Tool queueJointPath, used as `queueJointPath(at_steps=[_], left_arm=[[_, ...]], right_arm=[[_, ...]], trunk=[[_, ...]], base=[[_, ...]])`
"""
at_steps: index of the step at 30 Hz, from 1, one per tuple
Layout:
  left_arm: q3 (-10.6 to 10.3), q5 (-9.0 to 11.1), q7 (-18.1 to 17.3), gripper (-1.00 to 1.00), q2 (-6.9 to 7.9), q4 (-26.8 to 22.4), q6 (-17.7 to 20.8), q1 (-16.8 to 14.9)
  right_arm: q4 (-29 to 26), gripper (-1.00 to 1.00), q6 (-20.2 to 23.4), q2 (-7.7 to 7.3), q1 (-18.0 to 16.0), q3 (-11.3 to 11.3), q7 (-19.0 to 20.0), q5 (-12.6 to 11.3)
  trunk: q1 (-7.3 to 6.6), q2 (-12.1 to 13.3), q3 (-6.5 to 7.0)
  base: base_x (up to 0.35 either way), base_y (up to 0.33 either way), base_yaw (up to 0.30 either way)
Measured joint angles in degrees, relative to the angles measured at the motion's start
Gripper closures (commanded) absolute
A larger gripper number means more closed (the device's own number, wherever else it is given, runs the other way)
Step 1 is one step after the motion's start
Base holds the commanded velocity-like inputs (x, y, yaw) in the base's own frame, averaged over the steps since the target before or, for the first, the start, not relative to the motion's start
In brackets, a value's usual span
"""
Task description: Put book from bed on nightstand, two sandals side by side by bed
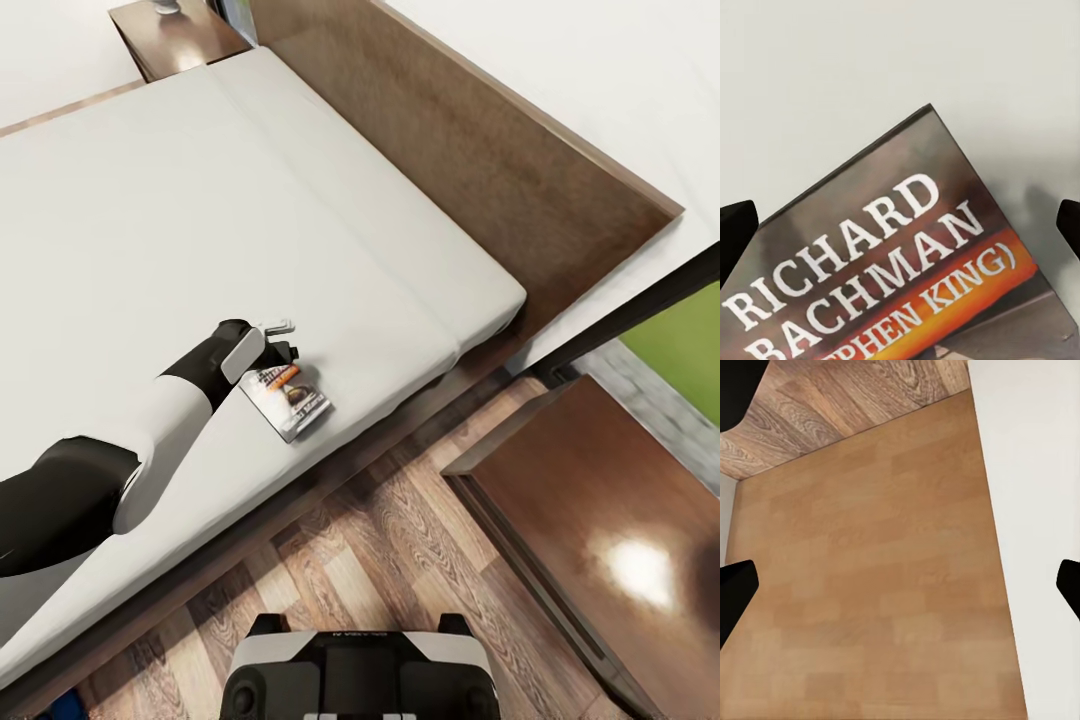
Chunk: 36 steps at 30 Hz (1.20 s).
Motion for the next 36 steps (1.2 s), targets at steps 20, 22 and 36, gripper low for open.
queueJointPath(at_steps=[20,22,36], left_arm=[[-0.1,-1.4,0.1,-1.00,0.16,-1.2,0.2,-0.1],[-0.2,-1.4,0.1,-1.00,0.16,-1.2,0.2,-0.1],[-0.1,-1.4,0.1,-1.00,0.16,-1.2,0.2,-0.1]], right_arm=[[0.0,-1.00,0.0,0.00,0.0,0.0,0.0,0.0],[0.0,-1.00,0.0,0.00,0.0,0.0,0.0,0.0],[0.0,-1.00,0.0,0.00,0.0,-0.1,0.0,0.0]], trunk=[[-0.01,0.0,-1.07],[-0.01,0.0,-1.08],[-0.02,0.0,-1.09]], base=[[0.000,0.000,0.000],[0.000,0.000,0.000],[0.000,0.000,0.000]])
